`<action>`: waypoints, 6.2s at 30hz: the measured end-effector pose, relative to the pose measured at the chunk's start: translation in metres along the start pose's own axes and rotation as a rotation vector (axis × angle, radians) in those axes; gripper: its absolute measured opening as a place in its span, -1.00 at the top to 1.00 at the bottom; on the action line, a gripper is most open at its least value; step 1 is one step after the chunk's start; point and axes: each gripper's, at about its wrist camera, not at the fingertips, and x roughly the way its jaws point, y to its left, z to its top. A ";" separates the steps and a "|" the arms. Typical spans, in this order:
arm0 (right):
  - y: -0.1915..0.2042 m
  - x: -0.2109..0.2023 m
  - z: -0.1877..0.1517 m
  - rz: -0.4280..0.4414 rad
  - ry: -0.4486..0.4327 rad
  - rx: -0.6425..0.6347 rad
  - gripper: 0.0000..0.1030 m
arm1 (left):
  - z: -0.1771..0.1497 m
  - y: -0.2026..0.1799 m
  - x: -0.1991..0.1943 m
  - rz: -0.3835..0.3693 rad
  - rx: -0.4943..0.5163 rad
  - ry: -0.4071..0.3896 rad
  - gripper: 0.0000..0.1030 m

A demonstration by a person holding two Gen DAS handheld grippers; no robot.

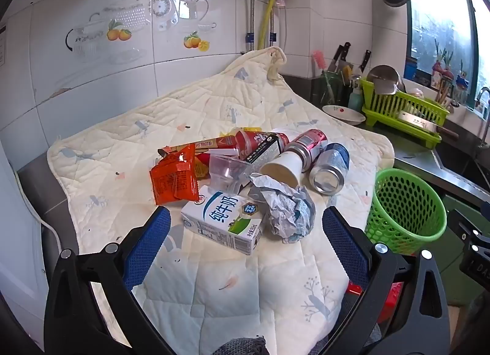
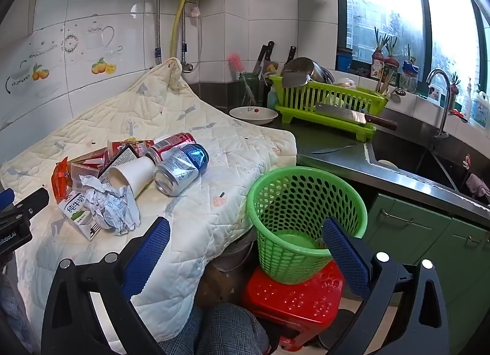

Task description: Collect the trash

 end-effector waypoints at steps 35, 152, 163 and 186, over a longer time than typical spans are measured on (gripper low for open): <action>0.000 -0.001 -0.002 0.001 0.001 0.000 -0.88 | -0.001 0.005 -0.002 -0.002 -0.016 0.002 -0.90; 0.148 0.144 0.009 0.655 0.269 -0.221 -0.67 | 0.006 0.098 0.053 0.111 -0.161 0.115 -0.88; 0.151 0.165 0.005 0.680 0.320 -0.201 -0.23 | 0.011 0.092 0.060 0.041 -0.122 0.109 -0.85; 0.122 0.142 0.010 0.666 0.256 -0.128 0.20 | 0.034 0.095 0.106 0.067 -0.123 0.170 -0.73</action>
